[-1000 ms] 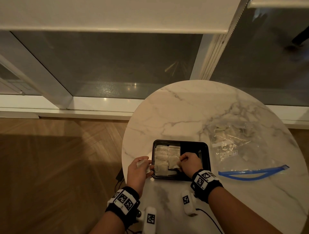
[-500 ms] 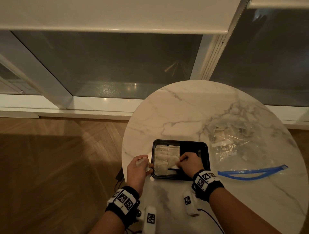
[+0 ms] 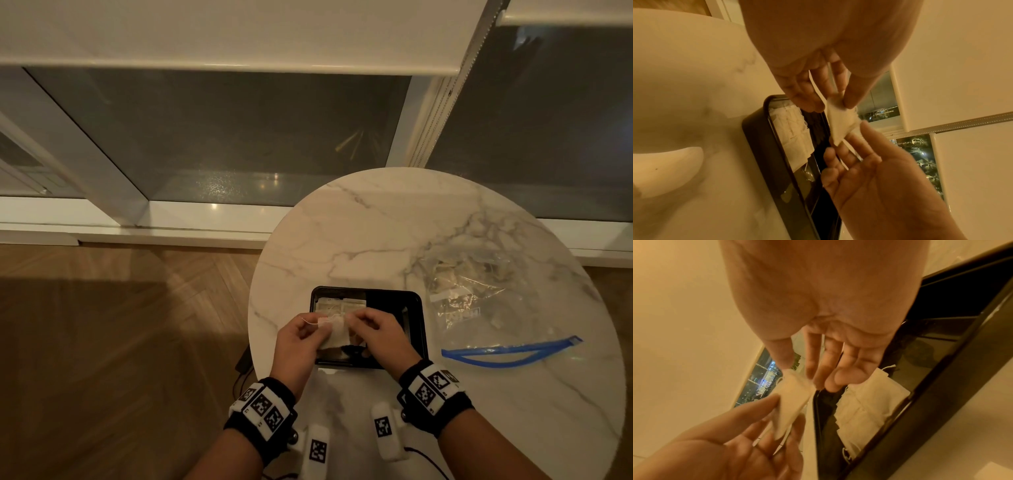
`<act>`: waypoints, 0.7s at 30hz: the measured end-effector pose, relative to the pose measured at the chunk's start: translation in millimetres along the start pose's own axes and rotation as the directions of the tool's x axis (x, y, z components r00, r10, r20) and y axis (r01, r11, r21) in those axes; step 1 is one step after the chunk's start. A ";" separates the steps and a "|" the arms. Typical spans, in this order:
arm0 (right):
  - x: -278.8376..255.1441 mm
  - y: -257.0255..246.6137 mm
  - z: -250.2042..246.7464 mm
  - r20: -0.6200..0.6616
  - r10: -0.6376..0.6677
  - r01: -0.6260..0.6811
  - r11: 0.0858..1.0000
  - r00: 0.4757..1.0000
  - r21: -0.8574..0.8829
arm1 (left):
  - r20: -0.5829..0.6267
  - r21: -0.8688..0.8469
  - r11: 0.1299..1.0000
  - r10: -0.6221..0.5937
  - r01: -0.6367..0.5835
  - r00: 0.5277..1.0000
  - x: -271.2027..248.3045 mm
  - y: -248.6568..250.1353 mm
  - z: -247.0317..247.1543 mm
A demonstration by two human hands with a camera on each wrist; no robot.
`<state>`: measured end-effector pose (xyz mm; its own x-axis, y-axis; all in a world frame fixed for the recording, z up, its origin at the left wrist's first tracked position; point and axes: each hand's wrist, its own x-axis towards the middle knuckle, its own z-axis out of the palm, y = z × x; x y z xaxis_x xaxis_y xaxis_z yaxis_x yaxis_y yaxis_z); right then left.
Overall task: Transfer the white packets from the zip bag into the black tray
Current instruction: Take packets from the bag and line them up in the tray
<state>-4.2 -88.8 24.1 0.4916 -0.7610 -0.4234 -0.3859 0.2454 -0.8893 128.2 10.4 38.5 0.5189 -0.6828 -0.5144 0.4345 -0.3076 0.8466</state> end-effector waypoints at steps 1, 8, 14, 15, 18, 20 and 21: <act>-3.9 -4.2 2.5 0.043 -0.003 0.001 0.999 0.999 0.044 | 0.006 0.000 1.000 -0.004 0.004 1.000 -0.9 -0.4 0.8; -7.9 0.2 3.4 0.057 -0.089 0.086 0.995 0.994 0.051 | 0.011 0.063 0.998 -0.003 0.002 1.000 -1.8 -7.7 -1.3; 9.1 30.0 -17.0 -0.205 -0.044 0.030 0.997 0.978 -0.071 | -0.147 0.249 0.964 0.136 -0.096 0.980 1.6 -16.5 -13.6; 12.5 35.8 -21.9 -0.232 -0.037 0.014 0.995 0.972 -0.103 | -0.146 0.300 0.946 0.170 -0.120 0.975 1.6 -17.8 -15.8; 17.9 48.4 -32.3 -0.269 -0.001 -0.043 0.986 0.963 -0.159 | -0.025 0.472 0.852 0.269 -0.225 0.963 -0.9 -21.7 -19.3; 18.5 52.1 -33.8 -0.267 0.016 -0.066 0.982 0.964 -0.179 | 0.152 0.632 0.684 0.351 -0.364 0.924 -0.9 -25.5 -20.1; 18.6 52.8 -33.1 -0.257 0.027 -0.076 0.980 0.966 -0.182 | 0.265 0.699 0.560 0.376 -0.445 0.888 -0.1 -27.8 -19.8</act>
<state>-41.2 -109.9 -25.0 0.2636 -0.8828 -0.3888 -0.5577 0.1894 -0.8082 130.6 32.2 12.3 0.4293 -0.8973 -0.1026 -0.5023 -0.3316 0.7986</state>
